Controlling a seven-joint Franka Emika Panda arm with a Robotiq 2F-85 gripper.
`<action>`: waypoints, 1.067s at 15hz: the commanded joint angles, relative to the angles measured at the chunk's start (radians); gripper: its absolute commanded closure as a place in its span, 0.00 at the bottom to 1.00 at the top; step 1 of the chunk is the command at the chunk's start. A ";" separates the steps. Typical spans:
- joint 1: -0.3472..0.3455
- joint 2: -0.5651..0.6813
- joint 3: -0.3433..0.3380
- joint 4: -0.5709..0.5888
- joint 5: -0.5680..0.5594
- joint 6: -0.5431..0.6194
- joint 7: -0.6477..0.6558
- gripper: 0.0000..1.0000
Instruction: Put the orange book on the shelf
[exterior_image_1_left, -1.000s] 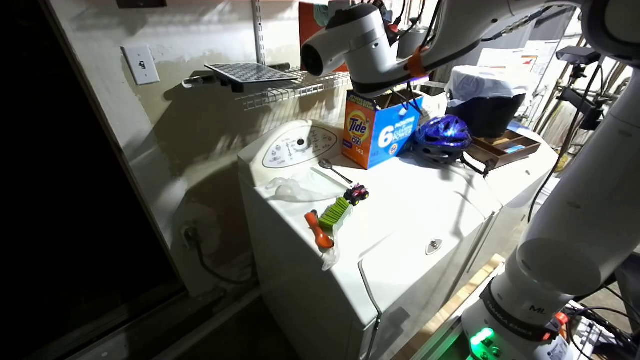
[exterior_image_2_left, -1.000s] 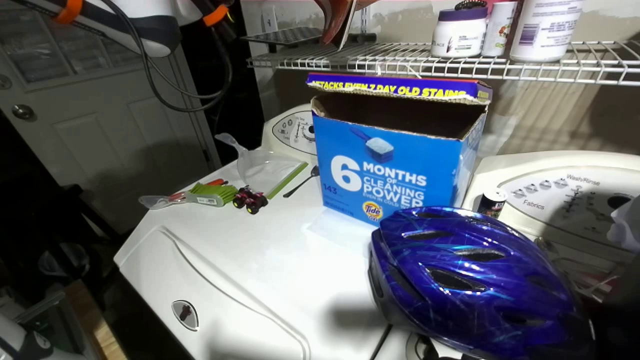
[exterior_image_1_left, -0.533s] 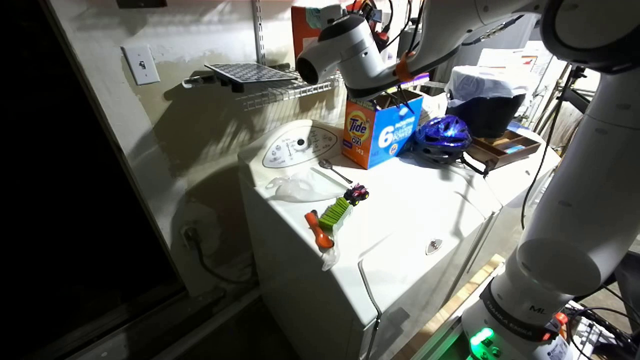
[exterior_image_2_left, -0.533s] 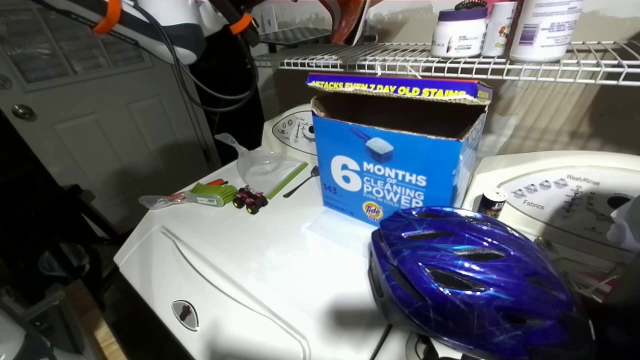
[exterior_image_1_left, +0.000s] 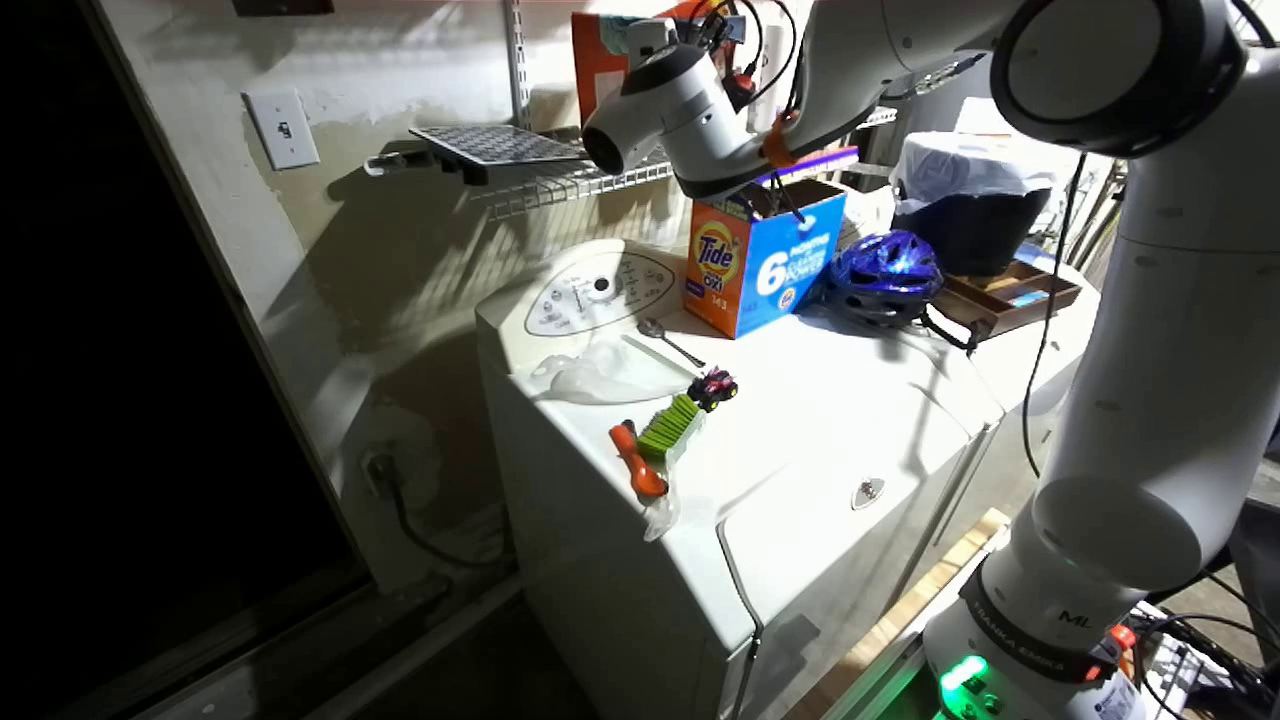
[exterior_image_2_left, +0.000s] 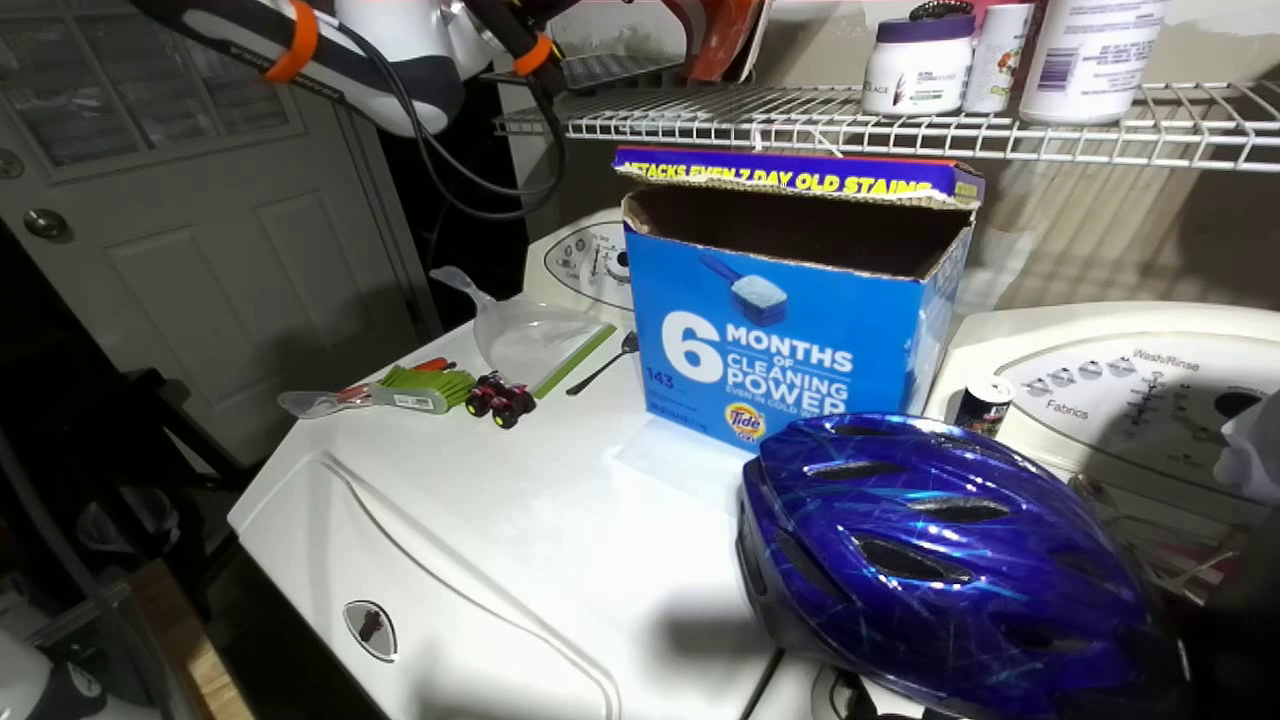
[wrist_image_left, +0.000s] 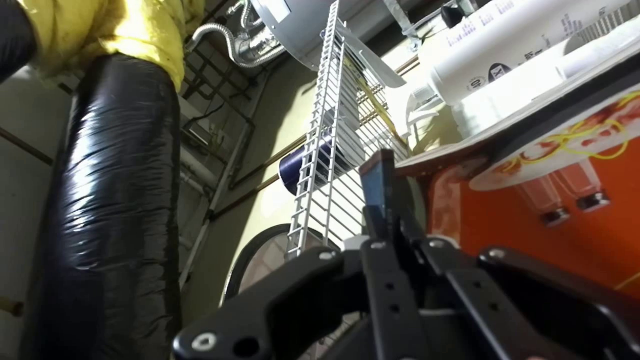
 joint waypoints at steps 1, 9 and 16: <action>0.003 0.094 -0.014 0.130 -0.044 -0.004 0.042 0.98; 0.014 0.236 -0.025 0.308 -0.062 -0.002 0.053 0.98; 0.020 0.315 -0.026 0.399 -0.056 0.004 0.072 0.98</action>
